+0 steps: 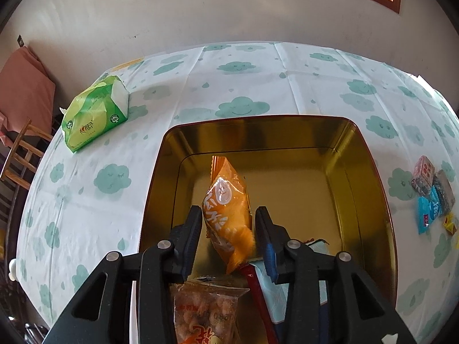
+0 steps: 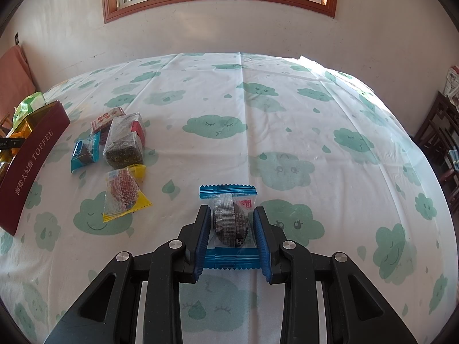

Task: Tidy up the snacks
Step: 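Carry the orange bag into the tin and open the left tool, then lower the blue-ended candy into the tin and open the right tool, then grasp the yellow-wrapped cake on the table with the right tool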

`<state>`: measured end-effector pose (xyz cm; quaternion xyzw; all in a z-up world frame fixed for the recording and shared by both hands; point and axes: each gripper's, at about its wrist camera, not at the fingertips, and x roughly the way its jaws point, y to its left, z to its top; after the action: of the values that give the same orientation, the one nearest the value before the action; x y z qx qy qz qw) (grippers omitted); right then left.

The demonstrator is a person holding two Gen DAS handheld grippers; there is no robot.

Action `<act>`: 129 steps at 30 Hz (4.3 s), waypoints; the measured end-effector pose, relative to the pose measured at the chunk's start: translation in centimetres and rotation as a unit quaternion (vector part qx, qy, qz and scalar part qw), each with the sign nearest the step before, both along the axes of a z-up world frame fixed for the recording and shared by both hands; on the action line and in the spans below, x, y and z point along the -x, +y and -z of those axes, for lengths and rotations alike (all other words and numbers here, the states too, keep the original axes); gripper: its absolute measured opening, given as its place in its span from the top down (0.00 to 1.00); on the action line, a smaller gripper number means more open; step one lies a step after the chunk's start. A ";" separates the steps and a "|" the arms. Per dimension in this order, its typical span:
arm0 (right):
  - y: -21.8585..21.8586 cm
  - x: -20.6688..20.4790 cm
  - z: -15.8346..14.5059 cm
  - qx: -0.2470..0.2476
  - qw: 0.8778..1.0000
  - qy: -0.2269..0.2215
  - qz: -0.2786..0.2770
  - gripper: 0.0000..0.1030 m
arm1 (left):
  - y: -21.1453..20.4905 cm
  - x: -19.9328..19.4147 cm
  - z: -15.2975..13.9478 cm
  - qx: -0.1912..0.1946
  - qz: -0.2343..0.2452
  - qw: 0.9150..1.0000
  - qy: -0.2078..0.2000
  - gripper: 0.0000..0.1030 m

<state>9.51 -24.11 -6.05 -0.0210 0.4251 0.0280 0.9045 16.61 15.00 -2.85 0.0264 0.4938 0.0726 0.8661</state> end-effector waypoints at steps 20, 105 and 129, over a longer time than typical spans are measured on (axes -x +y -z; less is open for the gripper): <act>0.0 0.0 0.0 0.003 1.000 0.000 0.000 0.70 | 0.0 4.5 -2.1 -0.022 0.000 0.998 -0.060 0.32; 17.9 -1.3 -5.6 -0.044 0.987 -0.035 -0.153 0.64 | 2.9 12.6 -4.3 0.019 -0.055 0.994 -0.092 0.07; 7.5 -2.5 -0.1 -0.031 0.996 0.008 -0.089 0.65 | -6.2 11.0 -4.4 0.001 0.028 0.997 -0.073 0.07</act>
<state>12.02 -16.57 -5.90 -0.0301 0.4275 0.1217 0.8953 5.60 8.76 1.52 0.0338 0.4283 0.0499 0.9016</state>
